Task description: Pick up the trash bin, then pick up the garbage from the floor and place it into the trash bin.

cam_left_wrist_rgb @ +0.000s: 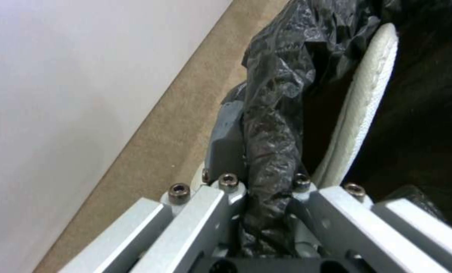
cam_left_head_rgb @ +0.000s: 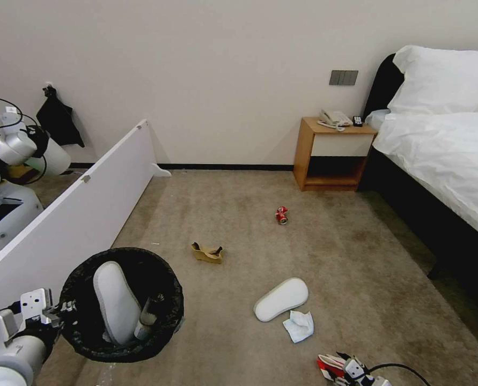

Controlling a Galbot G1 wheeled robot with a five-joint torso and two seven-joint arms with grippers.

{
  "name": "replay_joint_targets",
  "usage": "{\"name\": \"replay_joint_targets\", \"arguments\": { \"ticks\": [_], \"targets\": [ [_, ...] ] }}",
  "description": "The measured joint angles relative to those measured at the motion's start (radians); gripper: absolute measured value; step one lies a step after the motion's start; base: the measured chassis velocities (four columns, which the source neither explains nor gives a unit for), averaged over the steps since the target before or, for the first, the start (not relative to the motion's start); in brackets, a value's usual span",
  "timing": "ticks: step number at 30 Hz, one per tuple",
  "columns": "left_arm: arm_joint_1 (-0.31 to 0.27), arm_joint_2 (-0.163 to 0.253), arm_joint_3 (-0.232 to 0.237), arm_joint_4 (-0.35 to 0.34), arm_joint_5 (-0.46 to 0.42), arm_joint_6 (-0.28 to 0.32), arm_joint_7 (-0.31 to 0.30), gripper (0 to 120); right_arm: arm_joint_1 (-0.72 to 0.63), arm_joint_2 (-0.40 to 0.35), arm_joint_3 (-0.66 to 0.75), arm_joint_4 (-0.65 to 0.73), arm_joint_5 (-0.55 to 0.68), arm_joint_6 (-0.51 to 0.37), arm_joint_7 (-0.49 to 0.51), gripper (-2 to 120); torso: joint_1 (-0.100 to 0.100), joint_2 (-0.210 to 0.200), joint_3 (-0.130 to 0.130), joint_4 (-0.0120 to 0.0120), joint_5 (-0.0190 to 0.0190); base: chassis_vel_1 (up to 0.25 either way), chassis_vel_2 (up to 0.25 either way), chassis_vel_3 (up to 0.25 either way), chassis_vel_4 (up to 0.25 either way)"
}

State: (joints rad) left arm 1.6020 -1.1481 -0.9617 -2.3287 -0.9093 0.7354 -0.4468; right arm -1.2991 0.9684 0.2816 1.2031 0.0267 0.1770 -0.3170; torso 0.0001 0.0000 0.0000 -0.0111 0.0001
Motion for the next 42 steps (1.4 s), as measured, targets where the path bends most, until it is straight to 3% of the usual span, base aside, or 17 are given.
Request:
{"name": "replay_joint_targets", "arguments": {
  "ticks": [2, 6, 8, 12, 26, 29, 33, 35, 42],
  "targets": [
    [0.000, 0.001, 0.004, 0.000, 0.000, 0.000, 0.000, 2, -0.017, -0.005, 0.020, 0.016, -0.005, 0.000, 0.000, 33, 0.000, 0.000, 0.000, 0.0000, 0.0000, 0.000, 0.000, 0.000, 0.000],
    [-0.001, 0.003, 0.007, 0.000, 0.000, 0.000, 0.000, 2, -0.031, -0.010, 0.034, 0.032, -0.005, 0.000, 0.000, 25, 0.000, 0.000, 0.000, 0.0000, 0.0000, 0.000, 0.000, 0.000, 0.000],
    [-0.003, 0.008, 0.008, 0.000, 0.000, 0.000, 0.000, 2, -0.049, -0.017, 0.051, 0.058, -0.003, 0.001, 0.000, 13, 0.000, 0.000, 0.000, -0.0001, 0.0000, 0.000, 0.000, 0.000, 0.000],
    [-0.007, 0.012, 0.012, 0.001, -0.001, 0.000, 0.000, 2, -0.073, -0.027, 0.078, 0.089, 0.000, 0.003, 0.000, 0, 0.000, 0.000, 0.000, 0.0000, -0.0001, 0.000, 0.000, 0.000, 0.000],
    [-0.014, 0.015, 0.026, 0.009, -0.003, 0.000, 0.003, 2, -0.125, -0.017, 0.194, 0.214, 0.047, 0.076, 0.000, 0, 0.000, 0.000, 0.000, -0.0001, -0.0001, 0.000, 0.000, 0.000, 0.000],
    [-0.011, 0.019, 0.026, 0.009, -0.014, 0.000, 0.003, 2, -0.102, 0.010, 0.223, 0.348, 0.195, 0.131, -0.018, 0, 0.000, 0.000, 0.000, -0.0001, -0.0002, 0.000, 0.000, 0.000, 0.000],
    [-0.004, 0.023, 0.021, 0.009, -0.021, 0.000, 0.003, 2, -0.071, 0.015, 0.215, 0.429, 0.296, 0.158, -0.050, 0, 0.000, 0.000, 0.000, 0.0001, -0.0003, 0.000, 0.000, 0.000, 0.000],
    [0.008, 0.030, 0.010, 0.009, -0.035, 0.000, 0.003, 2, -0.008, 0.014, 0.174, 0.519, 0.429, 0.183, -0.102, 0, 0.000, 0.000, 0.000, 0.0002, -0.0003, 0.000, 0.000, 0.000, 0.000],
    [0.023, 0.036, -0.001, 0.017, -0.042, 0.000, 0.005, 2, 0.147, -0.014, 0.024, 0.588, 0.561, 0.186, -0.151, 0, 0.000, 0.000, 0.000, 0.0000, -0.0003, 0.000, 0.000, 0.000, 0.000]
  ]
}}
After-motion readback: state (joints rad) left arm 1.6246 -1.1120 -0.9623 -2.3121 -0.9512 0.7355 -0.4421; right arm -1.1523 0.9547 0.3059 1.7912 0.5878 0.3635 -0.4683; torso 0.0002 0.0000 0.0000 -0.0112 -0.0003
